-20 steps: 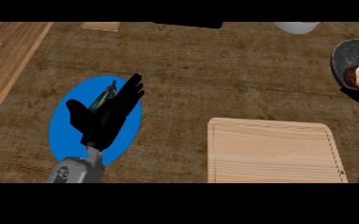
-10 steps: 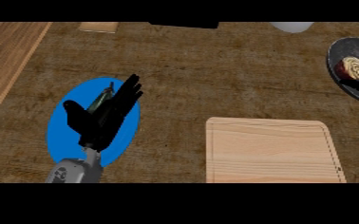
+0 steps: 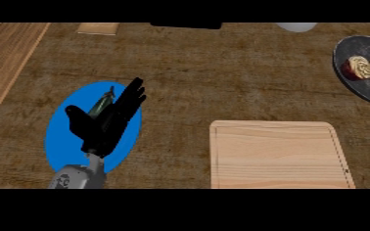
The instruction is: Pick the cupcake from the cutting board and place it in the pan
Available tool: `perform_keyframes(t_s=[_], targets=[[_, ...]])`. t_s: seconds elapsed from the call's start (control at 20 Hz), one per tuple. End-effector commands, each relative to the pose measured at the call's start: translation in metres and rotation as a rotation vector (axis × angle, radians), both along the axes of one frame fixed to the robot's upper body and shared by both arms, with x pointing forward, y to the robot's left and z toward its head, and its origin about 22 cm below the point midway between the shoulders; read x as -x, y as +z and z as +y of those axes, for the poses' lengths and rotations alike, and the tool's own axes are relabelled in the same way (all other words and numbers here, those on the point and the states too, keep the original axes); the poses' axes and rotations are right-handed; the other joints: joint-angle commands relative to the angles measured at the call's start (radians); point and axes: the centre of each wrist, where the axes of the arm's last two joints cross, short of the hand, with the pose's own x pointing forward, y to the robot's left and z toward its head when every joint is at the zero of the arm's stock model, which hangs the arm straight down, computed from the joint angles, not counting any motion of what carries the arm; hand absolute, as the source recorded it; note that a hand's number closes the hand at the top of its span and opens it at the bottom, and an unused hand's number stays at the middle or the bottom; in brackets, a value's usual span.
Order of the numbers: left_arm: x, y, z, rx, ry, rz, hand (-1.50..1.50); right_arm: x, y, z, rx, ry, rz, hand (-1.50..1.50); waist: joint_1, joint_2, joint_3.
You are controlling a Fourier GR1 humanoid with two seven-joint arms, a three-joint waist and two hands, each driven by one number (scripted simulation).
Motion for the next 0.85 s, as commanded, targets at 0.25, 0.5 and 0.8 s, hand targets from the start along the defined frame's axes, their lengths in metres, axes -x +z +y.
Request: perform_keyframes(t_s=[0.25,0.5,0.8], targets=[[0.002,0.0,0.005,0.005,0.02,0.016,0.0,0.037,0.007,-0.033,-0.081,0.142,0.022,-1.5,-0.021,-0.009,0.003],[0.001,-0.001,0.016,-0.001,0.038,0.004,0.0,0.047,0.018,-0.045,-0.06,0.159,0.032,-1.5,-0.026,-0.011,0.002],[-0.001,-0.001,0.012,-0.001,0.045,0.011,0.0,0.051,0.014,-0.045,-0.069,0.191,0.035,-1.5,-0.038,-0.014,0.003]])
